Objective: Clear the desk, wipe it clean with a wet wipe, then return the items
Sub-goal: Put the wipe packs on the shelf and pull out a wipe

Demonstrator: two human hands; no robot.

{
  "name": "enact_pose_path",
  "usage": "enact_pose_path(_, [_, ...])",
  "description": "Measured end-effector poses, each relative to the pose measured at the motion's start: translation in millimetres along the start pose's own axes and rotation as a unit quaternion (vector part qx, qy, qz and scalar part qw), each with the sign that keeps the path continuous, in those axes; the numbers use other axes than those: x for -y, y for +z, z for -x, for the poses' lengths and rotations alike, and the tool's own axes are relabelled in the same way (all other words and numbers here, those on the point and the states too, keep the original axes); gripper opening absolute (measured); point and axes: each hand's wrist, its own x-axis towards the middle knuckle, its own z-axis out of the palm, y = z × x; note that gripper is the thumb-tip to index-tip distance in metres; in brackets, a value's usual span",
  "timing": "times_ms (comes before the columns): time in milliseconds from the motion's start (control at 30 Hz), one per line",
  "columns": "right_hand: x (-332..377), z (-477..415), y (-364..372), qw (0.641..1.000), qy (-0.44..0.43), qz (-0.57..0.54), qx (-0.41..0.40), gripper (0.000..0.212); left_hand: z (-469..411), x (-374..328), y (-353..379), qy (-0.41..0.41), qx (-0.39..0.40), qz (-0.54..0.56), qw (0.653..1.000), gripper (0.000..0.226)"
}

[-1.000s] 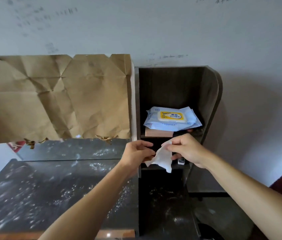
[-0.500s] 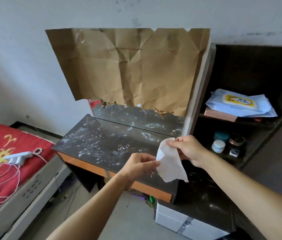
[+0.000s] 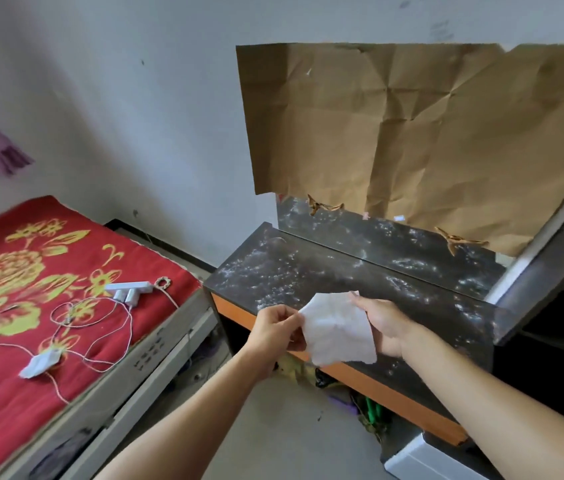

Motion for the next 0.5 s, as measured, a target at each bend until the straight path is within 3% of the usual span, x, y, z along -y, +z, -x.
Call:
enact_pose_path(133, [-11.6,-19.7,38.8,0.996,0.032,0.034,0.08,0.027,-18.6,6.8,-46.1,-0.007,-0.037,-0.011,0.999,0.02])
enact_pose_path(267, [-16.6,-51.2,59.9,0.994,-0.005,0.11,-0.012,0.003,-47.9,13.4,-74.3,-0.022,-0.037,-0.028,0.999,0.01])
enact_pose_path(400, [-7.0,-97.8,65.8,0.954,-0.097,0.271,-0.077,0.008,-79.1,23.1,-86.3,-0.063,-0.032,-0.04,0.997,0.01])
enact_pose_path(500, [10.3,-147.4,70.3,0.937,-0.129,0.315,-0.081,0.022,-118.0,25.1,-105.4,-0.082,-0.049,-0.075,0.993,0.015])
